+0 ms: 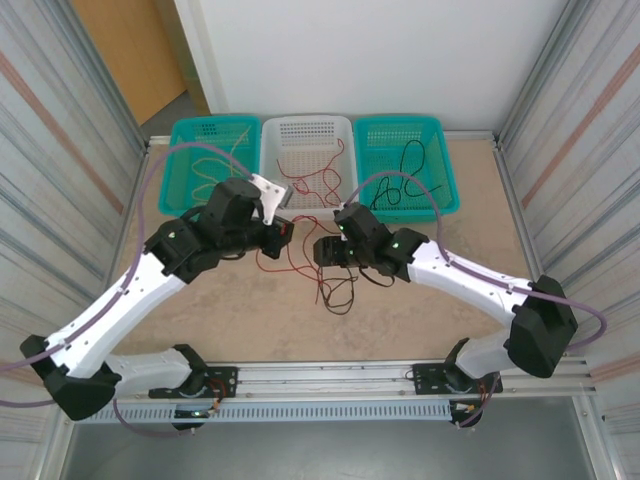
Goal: Untangle the cables
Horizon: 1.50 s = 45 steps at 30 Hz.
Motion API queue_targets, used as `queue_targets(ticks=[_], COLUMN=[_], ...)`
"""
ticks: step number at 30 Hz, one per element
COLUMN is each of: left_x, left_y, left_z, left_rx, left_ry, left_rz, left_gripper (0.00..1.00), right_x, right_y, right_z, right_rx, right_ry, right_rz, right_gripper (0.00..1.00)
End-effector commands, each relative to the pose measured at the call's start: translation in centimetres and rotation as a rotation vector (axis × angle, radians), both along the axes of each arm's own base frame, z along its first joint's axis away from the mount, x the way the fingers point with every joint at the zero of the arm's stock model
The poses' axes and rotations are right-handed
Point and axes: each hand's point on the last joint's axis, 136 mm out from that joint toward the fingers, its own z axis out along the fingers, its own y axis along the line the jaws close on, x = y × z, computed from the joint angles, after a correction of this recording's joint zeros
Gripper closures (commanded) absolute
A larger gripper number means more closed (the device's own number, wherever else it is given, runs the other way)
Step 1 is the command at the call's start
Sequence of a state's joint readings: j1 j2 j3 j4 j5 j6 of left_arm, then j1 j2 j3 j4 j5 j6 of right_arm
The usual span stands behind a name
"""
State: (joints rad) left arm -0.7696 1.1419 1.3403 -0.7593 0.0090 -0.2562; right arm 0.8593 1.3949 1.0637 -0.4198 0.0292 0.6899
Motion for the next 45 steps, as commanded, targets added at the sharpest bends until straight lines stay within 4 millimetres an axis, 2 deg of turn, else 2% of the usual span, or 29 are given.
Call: queue_targets(ticks=[1, 5, 8, 11, 18, 20, 23, 28, 36, 40, 45], left_x=[-0.1, -0.5, -0.4, -0.3, 0.0, -0.1, 0.1, 0.2, -0.2, -0.7, -1.1], left_y=[2.8, 3.2, 3.2, 2.8, 1.5, 1.2, 1.3, 1.4, 0.9, 0.6, 0.4], left_z=[4.3, 6.2, 6.1, 5.2, 3.2, 3.0, 2.8, 3.3, 4.4, 5.1, 5.3], left_rx=[-0.014, -0.103, -0.132, -0.145, -0.244, -0.286, -0.314, -0.330, -0.373, -0.389, -0.393], left_ry=[-0.132, -0.149, -0.130, -0.103, -0.091, -0.098, -0.098, -0.078, -0.063, -0.063, -0.051], left_rz=[0.074, 0.064, 0.059, 0.051, 0.030, 0.022, 0.044, 0.041, 0.003, -0.026, -0.051], left_gripper=[1.00, 1.00, 1.00, 1.00, 1.00, 1.00, 1.00, 1.00, 1.00, 1.00, 1.00], right_x=[-0.2, -1.1, -1.5, -1.7, -1.7, -1.6, -2.1, -1.7, -1.0, 0.1, 1.7], right_y=[-1.4, -3.0, -3.7, -3.5, -2.1, -1.5, 0.1, 0.6, 1.9, 2.2, 3.0], right_z=[-1.6, -3.3, -2.6, 0.6, 10.7, 12.7, 14.8, 13.9, 12.6, 11.5, 11.7], right_rx=[-0.025, -0.060, -0.051, 0.022, 0.258, 0.332, 0.403, 0.282, 0.265, 0.238, 0.285], right_ry=[0.032, 0.070, 0.053, -0.022, -0.199, -0.213, -0.236, -0.245, -0.217, -0.209, -0.213], right_rz=[-0.053, -0.072, -0.074, -0.061, -0.043, -0.045, 0.000, 0.014, 0.047, 0.036, 0.035], right_gripper=[0.37, 0.39, 0.40, 0.41, 0.50, 0.56, 0.57, 0.52, 0.52, 0.51, 0.51])
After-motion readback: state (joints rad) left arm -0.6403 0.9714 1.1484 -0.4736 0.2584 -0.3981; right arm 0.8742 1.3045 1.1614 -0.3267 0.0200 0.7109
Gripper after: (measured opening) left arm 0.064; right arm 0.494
